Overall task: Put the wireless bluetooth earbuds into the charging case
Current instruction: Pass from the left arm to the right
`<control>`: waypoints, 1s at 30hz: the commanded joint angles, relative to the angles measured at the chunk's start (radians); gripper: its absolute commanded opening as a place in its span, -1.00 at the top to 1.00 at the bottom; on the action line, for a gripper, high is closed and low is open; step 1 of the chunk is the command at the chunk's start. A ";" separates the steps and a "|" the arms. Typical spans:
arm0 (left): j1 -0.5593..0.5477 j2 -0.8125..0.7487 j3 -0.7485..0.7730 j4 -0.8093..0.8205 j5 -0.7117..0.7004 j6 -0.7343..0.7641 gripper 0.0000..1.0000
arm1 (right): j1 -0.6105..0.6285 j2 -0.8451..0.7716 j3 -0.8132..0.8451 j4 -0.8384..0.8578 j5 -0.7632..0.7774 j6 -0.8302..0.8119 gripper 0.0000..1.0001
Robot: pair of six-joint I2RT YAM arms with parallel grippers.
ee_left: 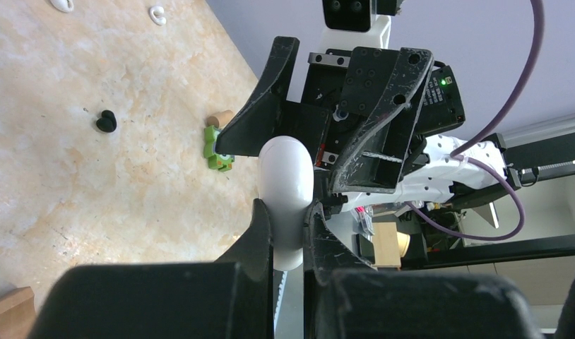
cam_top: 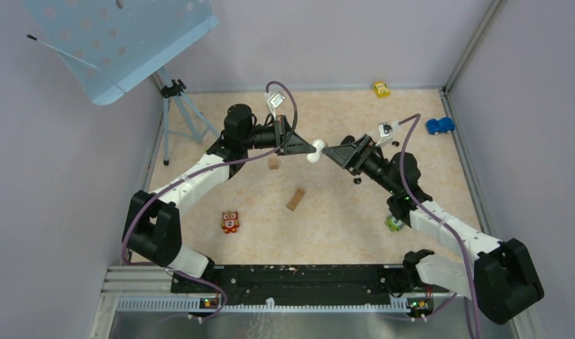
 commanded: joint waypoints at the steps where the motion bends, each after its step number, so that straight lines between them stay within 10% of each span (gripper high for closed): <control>1: 0.003 -0.025 -0.009 0.044 0.019 0.014 1.00 | -0.006 0.048 0.042 0.176 -0.037 0.062 -0.60; 30: 0.014 -0.013 -0.033 0.220 0.100 -0.156 1.00 | -0.006 0.295 -0.049 0.779 -0.192 0.310 0.52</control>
